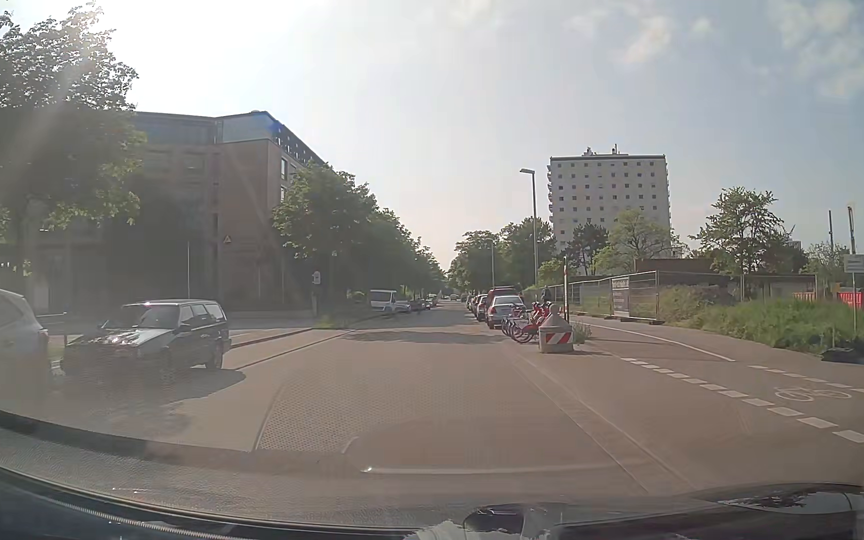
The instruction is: Follow the waypoints while adhering to traffic rules and regulations
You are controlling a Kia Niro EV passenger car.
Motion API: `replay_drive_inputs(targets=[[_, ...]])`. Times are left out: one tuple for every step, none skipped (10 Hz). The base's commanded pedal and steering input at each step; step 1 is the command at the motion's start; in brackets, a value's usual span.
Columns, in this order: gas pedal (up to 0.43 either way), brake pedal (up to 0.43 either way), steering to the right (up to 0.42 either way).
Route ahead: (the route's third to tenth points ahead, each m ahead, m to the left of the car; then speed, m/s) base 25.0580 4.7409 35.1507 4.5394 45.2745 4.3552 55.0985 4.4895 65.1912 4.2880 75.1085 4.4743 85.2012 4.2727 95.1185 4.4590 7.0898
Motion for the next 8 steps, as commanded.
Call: replay_drive_inputs(targets=[[0.059, 0.000, 0.003], [0.059, 0.000, 0.002], [0.059, 0.000, 0.002], [0.059, 0.000, 0.003], [0.059, 0.000, 0.003], [0.059, 0.000, 0.002], [0.059, 0.000, 0.002], [0.059, 0.000, 0.003]])
